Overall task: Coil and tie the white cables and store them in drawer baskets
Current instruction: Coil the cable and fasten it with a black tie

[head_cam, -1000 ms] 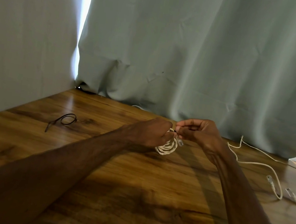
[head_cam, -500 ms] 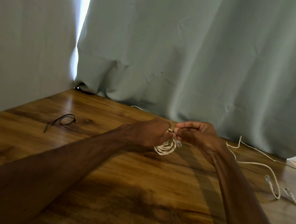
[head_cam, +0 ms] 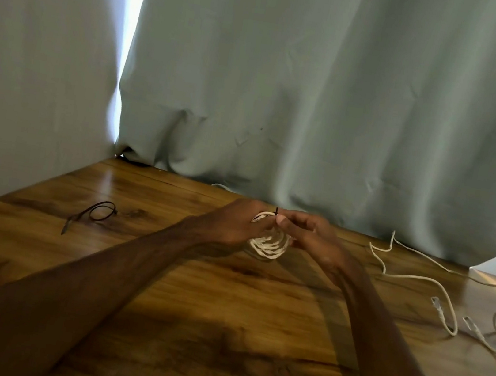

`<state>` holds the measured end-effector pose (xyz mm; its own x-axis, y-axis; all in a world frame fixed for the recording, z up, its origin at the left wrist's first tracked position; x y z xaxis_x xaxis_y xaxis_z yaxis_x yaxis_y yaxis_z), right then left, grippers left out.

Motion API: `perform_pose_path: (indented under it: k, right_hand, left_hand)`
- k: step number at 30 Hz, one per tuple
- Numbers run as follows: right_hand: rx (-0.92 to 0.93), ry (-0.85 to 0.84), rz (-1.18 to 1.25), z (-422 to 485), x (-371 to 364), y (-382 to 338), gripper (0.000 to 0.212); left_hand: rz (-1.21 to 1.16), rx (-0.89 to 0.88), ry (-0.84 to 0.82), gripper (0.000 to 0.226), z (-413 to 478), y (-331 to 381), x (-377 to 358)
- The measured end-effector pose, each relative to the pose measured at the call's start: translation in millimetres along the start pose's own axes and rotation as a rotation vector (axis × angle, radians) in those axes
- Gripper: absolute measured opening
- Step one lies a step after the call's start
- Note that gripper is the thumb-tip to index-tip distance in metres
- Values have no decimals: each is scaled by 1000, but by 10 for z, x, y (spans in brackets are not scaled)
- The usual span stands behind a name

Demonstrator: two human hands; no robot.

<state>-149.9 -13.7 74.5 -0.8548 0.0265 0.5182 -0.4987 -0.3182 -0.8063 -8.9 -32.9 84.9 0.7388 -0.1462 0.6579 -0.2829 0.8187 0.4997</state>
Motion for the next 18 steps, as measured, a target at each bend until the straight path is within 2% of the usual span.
perform_pose_path:
  k: [2,5,8,12,18]
  right_hand:
    - [-3,-38,17,1,-16,2,29]
    - [-15,-54,31,-1,-10,8,29]
    - [-9,-15,27,16,-2,42,35]
    - [-4,43,-22,54,19,93,27]
    - [-76,144,12,25,92,188,28]
  left_hand:
    - [-79,43,19,36,-25,2,13]
    - [-158,126,62,29,-49,-75,39]
    - [-142,192,88,34,-52,-194,63]
    - [-180,228,86,42,-95,-232,32]
    - [-274,323,70,54,-179,-263,-18]
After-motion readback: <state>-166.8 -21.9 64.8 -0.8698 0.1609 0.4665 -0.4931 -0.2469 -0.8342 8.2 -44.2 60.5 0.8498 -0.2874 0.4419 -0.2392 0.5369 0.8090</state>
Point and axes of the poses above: each hand's wrist, its own z-axis towards the middle knuckle, its own x-axis out of the back of the hand, y = z × x, the point moved 8 cm from there along z, towards the middle knuckle, and after that the axes turned 6 degrees about -z, right-handed, at the moved point
